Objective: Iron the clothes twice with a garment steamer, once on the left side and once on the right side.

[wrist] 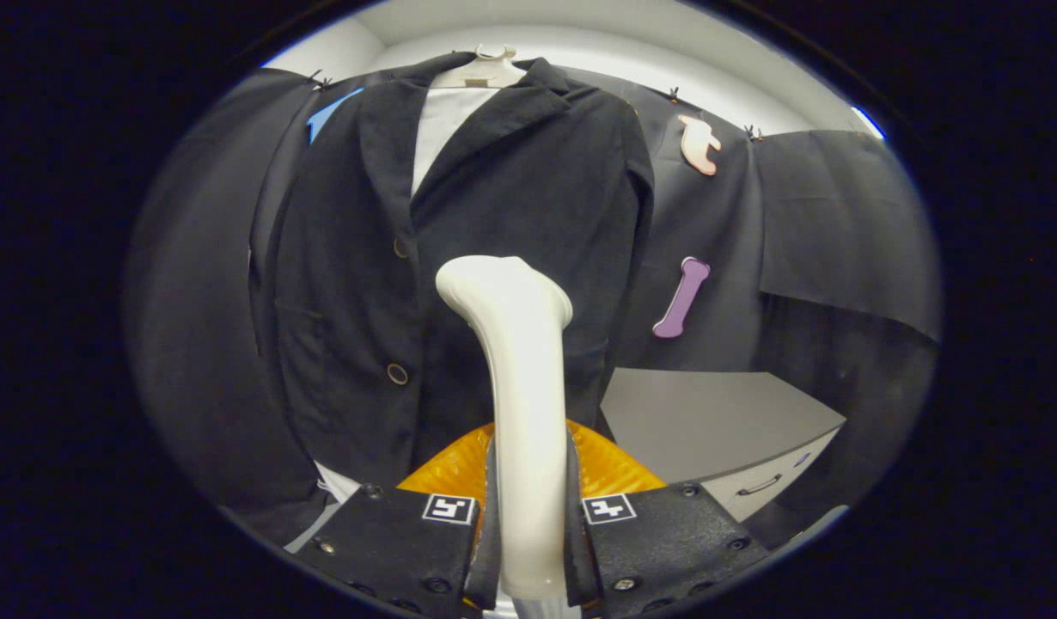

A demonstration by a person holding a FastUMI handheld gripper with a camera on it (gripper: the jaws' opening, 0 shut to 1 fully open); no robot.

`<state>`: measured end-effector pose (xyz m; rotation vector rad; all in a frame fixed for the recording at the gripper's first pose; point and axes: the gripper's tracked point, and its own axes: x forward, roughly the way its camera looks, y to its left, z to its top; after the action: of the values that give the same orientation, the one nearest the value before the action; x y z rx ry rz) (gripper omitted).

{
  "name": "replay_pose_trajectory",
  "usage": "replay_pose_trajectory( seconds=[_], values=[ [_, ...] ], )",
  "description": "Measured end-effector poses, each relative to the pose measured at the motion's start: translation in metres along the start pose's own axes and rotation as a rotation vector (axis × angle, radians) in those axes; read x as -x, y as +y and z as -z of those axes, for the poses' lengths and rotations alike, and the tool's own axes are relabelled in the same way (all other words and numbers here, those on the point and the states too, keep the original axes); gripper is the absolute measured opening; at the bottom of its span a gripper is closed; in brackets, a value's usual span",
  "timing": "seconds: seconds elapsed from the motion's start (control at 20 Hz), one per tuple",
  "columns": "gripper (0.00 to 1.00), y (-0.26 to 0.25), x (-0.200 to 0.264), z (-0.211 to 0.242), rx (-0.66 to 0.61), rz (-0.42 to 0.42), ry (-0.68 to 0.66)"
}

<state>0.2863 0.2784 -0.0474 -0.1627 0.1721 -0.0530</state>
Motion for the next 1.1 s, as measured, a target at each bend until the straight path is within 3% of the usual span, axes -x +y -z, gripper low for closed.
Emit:
replay_pose_trajectory(
  seconds=[0.55, 1.1],
  values=[
    [0.32, 0.015, 0.0, 0.079, 0.062, -0.036, 0.098],
    [0.32, 0.023, 0.002, 0.196, 0.054, -0.08, 0.321]
  ],
)
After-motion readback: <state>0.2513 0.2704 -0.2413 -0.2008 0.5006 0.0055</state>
